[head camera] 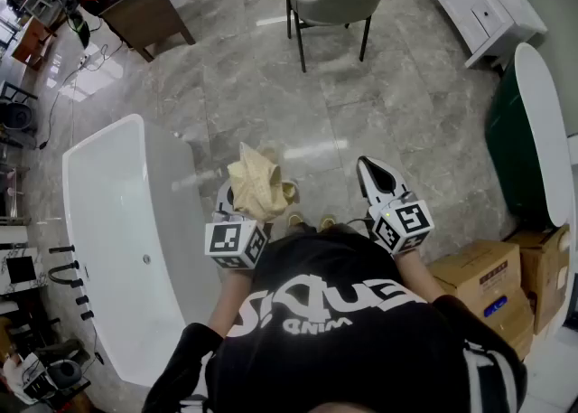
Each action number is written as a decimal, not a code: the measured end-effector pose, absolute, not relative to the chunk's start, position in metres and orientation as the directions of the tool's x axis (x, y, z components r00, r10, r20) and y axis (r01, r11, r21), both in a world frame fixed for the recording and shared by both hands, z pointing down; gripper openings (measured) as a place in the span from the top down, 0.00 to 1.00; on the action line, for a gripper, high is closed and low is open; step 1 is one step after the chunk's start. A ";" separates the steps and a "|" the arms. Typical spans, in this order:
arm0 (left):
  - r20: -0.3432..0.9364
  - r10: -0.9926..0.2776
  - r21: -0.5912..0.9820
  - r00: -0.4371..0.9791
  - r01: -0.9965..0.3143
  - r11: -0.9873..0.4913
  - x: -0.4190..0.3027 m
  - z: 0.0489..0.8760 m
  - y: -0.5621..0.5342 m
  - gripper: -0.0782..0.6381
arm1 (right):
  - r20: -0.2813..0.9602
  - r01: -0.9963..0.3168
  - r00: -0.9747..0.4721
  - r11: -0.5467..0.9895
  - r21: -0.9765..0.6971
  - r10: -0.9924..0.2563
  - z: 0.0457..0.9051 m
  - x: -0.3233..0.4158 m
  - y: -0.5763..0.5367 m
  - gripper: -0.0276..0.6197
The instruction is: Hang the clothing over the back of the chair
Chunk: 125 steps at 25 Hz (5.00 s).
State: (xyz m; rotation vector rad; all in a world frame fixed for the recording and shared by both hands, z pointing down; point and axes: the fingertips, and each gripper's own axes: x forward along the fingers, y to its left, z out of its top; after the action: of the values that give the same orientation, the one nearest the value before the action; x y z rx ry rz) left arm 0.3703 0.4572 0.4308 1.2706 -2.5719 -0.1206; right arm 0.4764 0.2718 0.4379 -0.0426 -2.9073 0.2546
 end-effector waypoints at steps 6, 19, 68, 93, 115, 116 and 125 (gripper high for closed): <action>0.194 -0.793 0.192 -0.577 -0.771 0.607 0.361 0.429 0.453 0.84 | 0.214 0.022 -0.975 0.986 -0.168 0.058 0.435 0.463 0.273 0.94; 0.189 -0.835 0.185 -0.518 -0.816 0.548 0.313 0.433 0.444 0.84 | 0.174 -0.020 -0.985 0.980 -0.198 0.015 0.443 0.424 0.270 0.94; 0.158 -0.832 0.176 -0.531 -0.814 0.553 0.002 0.408 0.206 0.84 | 0.178 -0.011 -0.984 0.979 -0.203 0.026 0.434 0.107 0.035 0.94; 0.158 -0.890 0.182 -0.428 -0.873 0.453 -0.197 0.402 0.110 0.84 | 0.186 -0.099 -0.981 0.973 -0.210 -0.059 0.434 -0.081 -0.046 0.94; 0.159 -0.953 0.200 -0.257 -0.937 0.286 -0.278 0.392 0.031 0.84 | 0.205 -0.286 -0.948 0.933 -0.216 -0.244 0.430 -0.128 -0.103 0.94; 0.156 -0.954 0.200 -0.256 -0.938 0.284 -0.280 0.390 0.026 0.84 | 0.203 -0.285 -0.949 0.934 -0.216 -0.242 0.430 -0.130 -0.107 0.94; 0.114 -0.964 0.202 -0.241 -0.944 0.260 -0.300 0.361 -0.017 0.84 | 0.190 -0.276 -0.952 0.938 -0.209 -0.238 0.425 -0.150 -0.143 0.94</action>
State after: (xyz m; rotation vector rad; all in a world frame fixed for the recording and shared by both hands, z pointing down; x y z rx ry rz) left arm -0.3004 -0.0166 0.3611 1.7853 -2.3144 -0.1340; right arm -0.1501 -0.1432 0.4253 0.3916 -2.9324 0.3501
